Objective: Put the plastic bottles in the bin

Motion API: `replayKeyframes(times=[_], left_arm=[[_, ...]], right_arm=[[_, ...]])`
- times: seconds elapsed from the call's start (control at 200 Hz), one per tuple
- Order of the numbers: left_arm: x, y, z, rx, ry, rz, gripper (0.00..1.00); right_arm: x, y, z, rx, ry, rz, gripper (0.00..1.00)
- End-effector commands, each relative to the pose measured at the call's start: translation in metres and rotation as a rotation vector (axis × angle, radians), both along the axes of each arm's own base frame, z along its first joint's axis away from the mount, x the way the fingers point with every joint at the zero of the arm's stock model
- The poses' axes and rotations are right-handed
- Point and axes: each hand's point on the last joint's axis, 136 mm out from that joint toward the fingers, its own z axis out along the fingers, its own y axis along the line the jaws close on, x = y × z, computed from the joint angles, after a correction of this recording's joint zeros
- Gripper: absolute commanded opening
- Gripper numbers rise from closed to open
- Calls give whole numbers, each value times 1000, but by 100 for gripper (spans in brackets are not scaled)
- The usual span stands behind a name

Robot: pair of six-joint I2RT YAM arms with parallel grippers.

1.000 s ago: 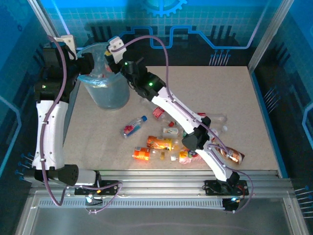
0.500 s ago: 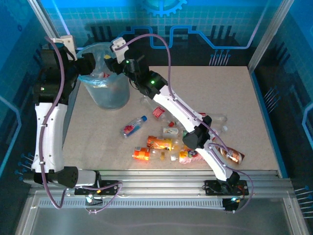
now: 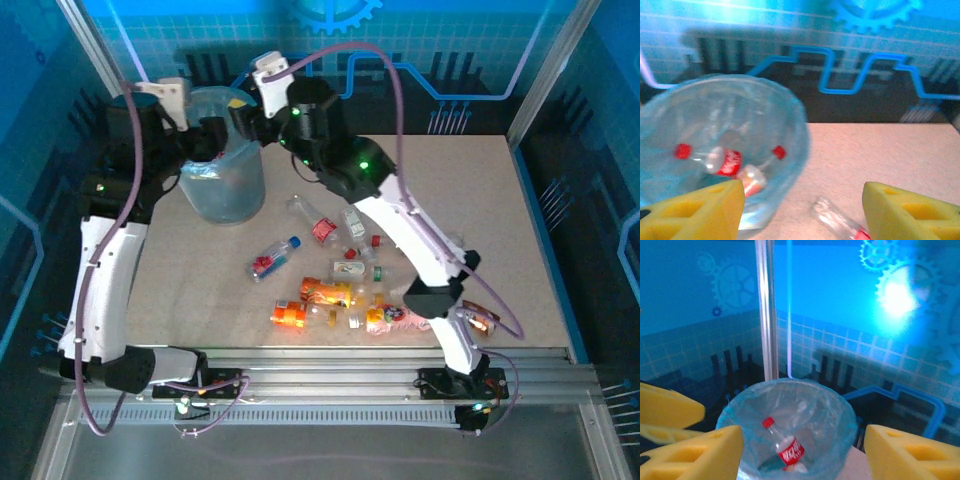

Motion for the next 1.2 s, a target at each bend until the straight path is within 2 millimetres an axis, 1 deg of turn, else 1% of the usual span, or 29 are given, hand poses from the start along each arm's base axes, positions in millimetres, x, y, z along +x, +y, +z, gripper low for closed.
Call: replayKeyframes(times=[0.0,0.05,0.095,0.115,0.19,0.275,0.315,0.325,0.35,0.395,0.4,0.42,0.51,0.62,0.73,0.82,0.88,0.94,1.0,1.075,1.136,1.196], left_arm=[[1,-31,0,34,17,-72,65],[1,-48,-4,42,34,-107,65],[0,-63,-8,56,45,-144,65],[-1,-71,-11,66,50,-164,65],[-3,-97,-21,123,56,-226,65],[-5,-128,-38,212,62,-330,66],[-6,-140,-47,263,66,-379,67],[-6,-142,-50,277,68,-390,67],[-6,-149,-56,307,73,-417,68],[-6,-158,-68,374,77,-463,68],[-6,-159,-69,380,78,-467,68],[-5,-162,-74,413,77,-480,69],[-2,-172,-100,555,73,-535,71],[-4,-189,-133,697,54,-652,74],[-8,-199,-160,772,62,-744,74],[-11,-203,-183,826,88,-824,73],[-12,-203,-201,872,117,-866,69],[-13,-202,-217,921,155,-908,69],[-15,-200,-233,969,182,-952,70],[-17,-200,-245,990,188,-1011,70],[-21,-204,-250,963,190,-1075,69],[-19,-206,-250,924,195,-1112,68]], right_arm=[[-15,-42,-11,-49,108,-72,66],[-18,-57,-19,-64,151,-92,67],[-19,-69,-33,-85,198,-109,67],[-21,-78,-35,-84,214,-120,67],[-24,-106,-57,-97,296,-163,67],[-29,-138,-81,-97,376,-197,67],[-33,-155,-90,-86,408,-207,67],[-33,-158,-96,-87,421,-210,67],[-35,-168,-100,-69,437,-213,67],[-39,-185,-109,-33,470,-218,67],[-38,-186,-113,-32,478,-221,67],[-40,-194,-114,-8,487,-219,67],[-46,-222,-133,44,547,-227,66],[-53,-248,-156,-8,595,-269,67],[-61,-264,-184,-68,665,-304,67],[-68,-265,-209,-84,724,-285,67],[-72,-265,-225,-87,756,-274,67],[-76,-266,-238,-89,786,-271,67],[-78,-265,-245,-85,807,-264,67],[-80,-262,-251,-76,825,-254,67],[-81,-259,-254,-69,834,-234,66],[-82,-257,-257,-64,841,-226,66]])
